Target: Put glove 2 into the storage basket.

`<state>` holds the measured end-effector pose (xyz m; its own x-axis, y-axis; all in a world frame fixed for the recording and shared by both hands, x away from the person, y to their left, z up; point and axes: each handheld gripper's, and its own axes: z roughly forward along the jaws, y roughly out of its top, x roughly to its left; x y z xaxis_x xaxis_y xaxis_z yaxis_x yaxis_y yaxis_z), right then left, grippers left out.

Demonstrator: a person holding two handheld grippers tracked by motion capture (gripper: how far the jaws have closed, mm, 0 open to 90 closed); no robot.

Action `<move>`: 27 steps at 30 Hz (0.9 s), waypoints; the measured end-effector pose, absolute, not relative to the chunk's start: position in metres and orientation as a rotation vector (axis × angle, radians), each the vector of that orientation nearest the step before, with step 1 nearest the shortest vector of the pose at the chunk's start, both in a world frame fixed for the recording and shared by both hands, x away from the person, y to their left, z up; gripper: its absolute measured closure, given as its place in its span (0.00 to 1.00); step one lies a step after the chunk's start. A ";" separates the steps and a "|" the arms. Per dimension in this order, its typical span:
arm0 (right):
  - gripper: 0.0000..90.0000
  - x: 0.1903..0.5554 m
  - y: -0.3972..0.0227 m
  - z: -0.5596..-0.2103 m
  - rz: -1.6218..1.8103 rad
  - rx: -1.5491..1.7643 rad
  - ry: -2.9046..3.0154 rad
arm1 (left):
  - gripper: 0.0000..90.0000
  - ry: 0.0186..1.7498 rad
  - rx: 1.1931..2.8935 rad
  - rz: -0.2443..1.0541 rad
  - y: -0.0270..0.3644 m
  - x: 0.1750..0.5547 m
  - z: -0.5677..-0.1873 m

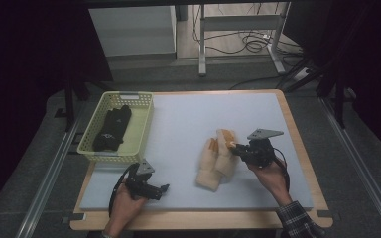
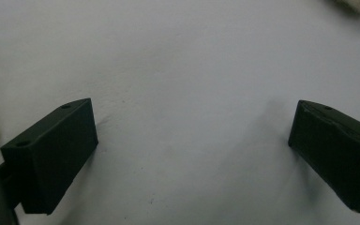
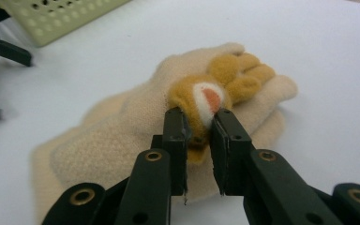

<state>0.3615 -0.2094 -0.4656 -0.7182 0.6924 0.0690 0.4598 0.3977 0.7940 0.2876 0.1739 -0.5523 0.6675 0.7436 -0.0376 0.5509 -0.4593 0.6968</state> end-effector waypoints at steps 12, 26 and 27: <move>0.86 0.337 -0.148 -0.482 1.175 1.077 2.437 | 0.02 0.997 2.182 0.353 0.174 0.287 -0.552; 0.85 0.331 -0.194 -0.487 1.164 1.068 2.400 | 0.02 0.997 2.182 0.353 0.174 0.287 -0.552; 0.87 0.330 -0.197 -0.492 1.158 1.074 2.413 | 0.02 0.997 2.182 0.353 0.174 0.287 -0.552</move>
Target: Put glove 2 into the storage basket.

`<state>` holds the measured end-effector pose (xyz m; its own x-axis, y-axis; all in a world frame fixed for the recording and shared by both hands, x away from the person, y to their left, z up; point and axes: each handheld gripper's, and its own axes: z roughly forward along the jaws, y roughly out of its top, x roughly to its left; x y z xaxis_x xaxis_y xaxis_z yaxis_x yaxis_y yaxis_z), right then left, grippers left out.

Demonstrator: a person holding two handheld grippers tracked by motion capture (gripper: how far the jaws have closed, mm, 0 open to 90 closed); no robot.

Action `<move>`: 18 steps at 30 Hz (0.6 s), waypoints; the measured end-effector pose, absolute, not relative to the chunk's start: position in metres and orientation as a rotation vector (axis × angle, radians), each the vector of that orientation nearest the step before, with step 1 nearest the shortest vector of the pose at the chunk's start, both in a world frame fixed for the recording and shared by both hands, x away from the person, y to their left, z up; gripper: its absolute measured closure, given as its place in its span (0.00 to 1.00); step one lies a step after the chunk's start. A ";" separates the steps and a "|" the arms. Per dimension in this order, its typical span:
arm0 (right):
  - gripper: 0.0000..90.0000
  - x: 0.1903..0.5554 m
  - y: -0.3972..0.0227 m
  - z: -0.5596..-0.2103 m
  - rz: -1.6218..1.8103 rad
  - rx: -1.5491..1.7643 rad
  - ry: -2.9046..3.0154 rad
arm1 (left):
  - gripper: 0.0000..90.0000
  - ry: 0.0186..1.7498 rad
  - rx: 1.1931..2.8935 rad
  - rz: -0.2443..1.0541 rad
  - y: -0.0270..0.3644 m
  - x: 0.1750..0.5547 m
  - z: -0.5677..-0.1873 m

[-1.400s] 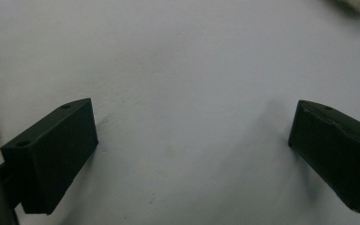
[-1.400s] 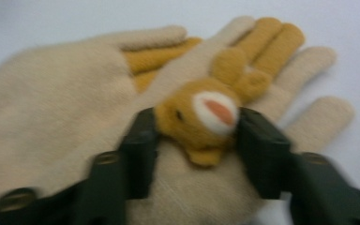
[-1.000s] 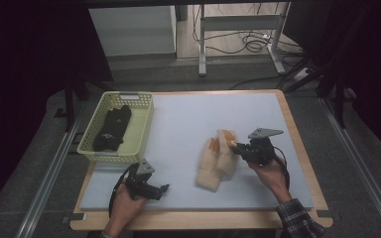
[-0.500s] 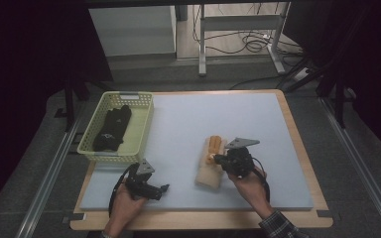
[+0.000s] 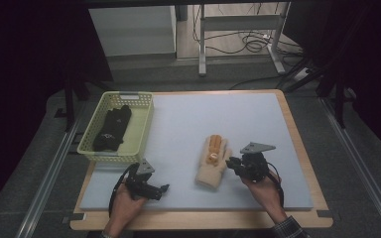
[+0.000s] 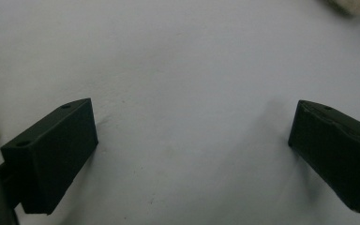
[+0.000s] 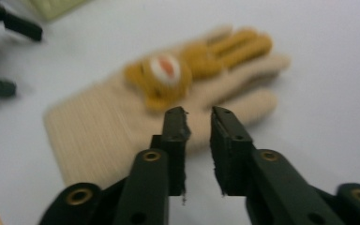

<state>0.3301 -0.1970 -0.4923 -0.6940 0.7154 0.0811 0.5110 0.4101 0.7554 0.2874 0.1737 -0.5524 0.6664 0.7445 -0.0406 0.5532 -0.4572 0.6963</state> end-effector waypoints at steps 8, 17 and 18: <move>0.89 0.324 -0.182 -0.529 1.132 1.033 2.524 | 0.02 0.997 2.181 0.353 0.174 0.287 -0.552; 0.88 0.326 -0.146 -0.534 1.160 0.956 2.535 | 0.02 0.997 2.183 0.355 0.174 0.287 -0.552; 0.88 0.326 -0.146 -0.534 1.160 0.956 2.535 | 0.02 0.997 2.184 0.355 0.174 0.287 -0.552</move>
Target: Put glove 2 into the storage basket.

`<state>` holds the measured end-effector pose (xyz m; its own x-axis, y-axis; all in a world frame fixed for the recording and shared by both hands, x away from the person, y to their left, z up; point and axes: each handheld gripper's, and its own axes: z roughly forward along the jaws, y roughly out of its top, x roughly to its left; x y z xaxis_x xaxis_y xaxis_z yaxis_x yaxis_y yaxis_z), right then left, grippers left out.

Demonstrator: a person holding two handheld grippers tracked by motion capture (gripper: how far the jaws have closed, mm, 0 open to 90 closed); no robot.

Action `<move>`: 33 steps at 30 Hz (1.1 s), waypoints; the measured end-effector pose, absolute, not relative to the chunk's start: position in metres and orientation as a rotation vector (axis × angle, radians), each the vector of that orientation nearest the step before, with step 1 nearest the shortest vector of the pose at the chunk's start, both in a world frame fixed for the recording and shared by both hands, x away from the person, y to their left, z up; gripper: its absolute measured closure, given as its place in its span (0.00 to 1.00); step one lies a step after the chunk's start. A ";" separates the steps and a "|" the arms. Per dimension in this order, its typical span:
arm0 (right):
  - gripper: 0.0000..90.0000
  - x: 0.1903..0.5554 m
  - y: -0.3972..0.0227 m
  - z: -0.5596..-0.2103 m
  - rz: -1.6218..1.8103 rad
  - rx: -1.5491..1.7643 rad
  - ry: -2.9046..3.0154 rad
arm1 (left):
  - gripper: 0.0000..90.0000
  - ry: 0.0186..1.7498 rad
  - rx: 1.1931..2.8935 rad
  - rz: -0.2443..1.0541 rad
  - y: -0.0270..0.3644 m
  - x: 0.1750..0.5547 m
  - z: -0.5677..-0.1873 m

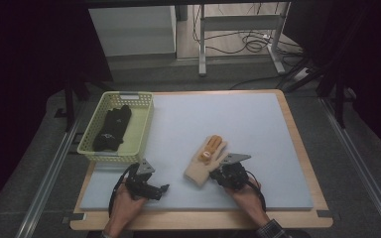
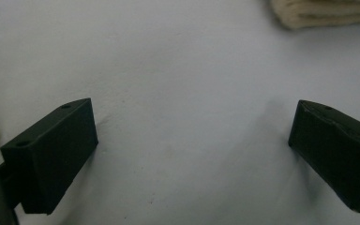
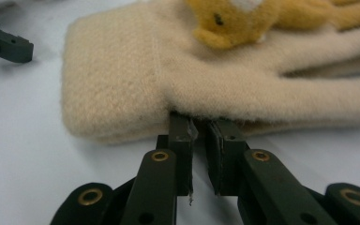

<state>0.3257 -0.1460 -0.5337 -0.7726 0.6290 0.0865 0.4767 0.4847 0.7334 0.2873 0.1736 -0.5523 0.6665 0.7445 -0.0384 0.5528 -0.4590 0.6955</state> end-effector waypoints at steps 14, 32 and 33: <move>0.75 0.325 -0.158 -0.523 1.119 0.908 2.498 | 0.02 1.001 2.183 0.354 0.173 0.287 -0.552; 0.44 0.337 -0.238 -0.515 1.041 1.089 2.314 | 0.02 1.001 2.179 0.350 0.173 0.287 -0.552; 0.42 0.338 -0.243 -0.516 1.035 1.098 2.304 | 0.02 1.001 2.179 0.350 0.173 0.288 -0.552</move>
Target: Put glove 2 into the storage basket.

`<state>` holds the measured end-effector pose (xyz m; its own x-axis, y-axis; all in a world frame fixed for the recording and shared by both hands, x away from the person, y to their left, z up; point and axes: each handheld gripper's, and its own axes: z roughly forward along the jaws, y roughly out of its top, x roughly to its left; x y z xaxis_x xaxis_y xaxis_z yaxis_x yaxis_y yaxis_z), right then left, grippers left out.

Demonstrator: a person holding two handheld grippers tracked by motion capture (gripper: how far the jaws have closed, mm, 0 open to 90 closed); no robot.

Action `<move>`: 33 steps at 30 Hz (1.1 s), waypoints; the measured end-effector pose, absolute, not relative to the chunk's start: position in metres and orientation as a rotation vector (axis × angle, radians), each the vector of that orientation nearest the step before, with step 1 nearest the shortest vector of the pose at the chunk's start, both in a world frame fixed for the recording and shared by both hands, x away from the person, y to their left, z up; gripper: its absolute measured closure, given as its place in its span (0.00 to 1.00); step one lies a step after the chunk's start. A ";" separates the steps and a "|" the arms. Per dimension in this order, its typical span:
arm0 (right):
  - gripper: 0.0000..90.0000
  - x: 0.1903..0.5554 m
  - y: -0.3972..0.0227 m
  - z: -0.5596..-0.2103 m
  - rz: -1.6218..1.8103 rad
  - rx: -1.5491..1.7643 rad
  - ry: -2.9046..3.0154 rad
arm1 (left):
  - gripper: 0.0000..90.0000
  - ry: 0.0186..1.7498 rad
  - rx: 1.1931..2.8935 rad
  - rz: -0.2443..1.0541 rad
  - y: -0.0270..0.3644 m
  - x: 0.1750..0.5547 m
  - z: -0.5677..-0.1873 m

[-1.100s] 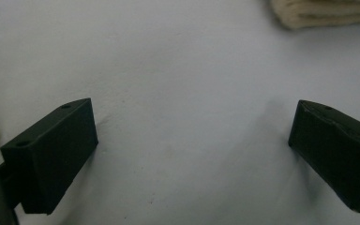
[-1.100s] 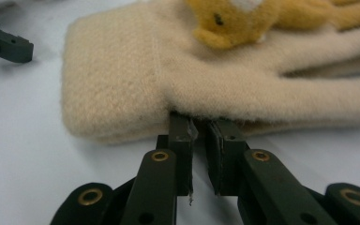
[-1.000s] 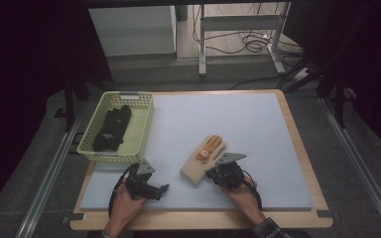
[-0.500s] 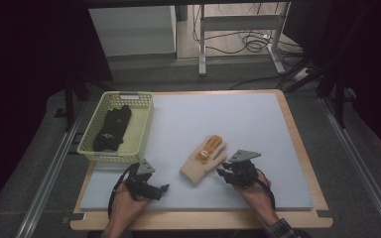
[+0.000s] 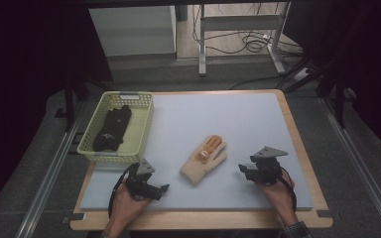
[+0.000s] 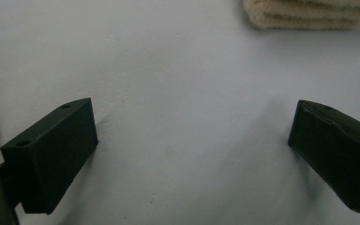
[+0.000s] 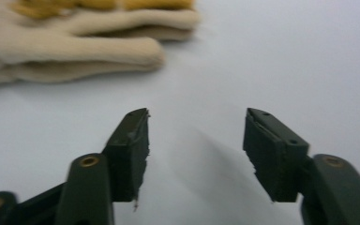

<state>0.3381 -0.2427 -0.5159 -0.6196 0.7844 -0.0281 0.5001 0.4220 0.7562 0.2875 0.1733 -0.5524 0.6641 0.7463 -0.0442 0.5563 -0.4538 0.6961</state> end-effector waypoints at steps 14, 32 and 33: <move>0.28 0.342 -0.265 -0.531 0.955 1.171 2.251 | 0.03 0.960 2.190 0.289 0.160 0.290 -0.537; 0.27 0.342 -0.266 -0.531 0.956 1.168 2.248 | 0.00 0.843 2.281 0.262 0.059 0.342 -0.494; 0.27 0.341 -0.266 -0.531 0.956 1.168 2.249 | 0.00 0.850 2.287 0.268 0.054 0.345 -0.496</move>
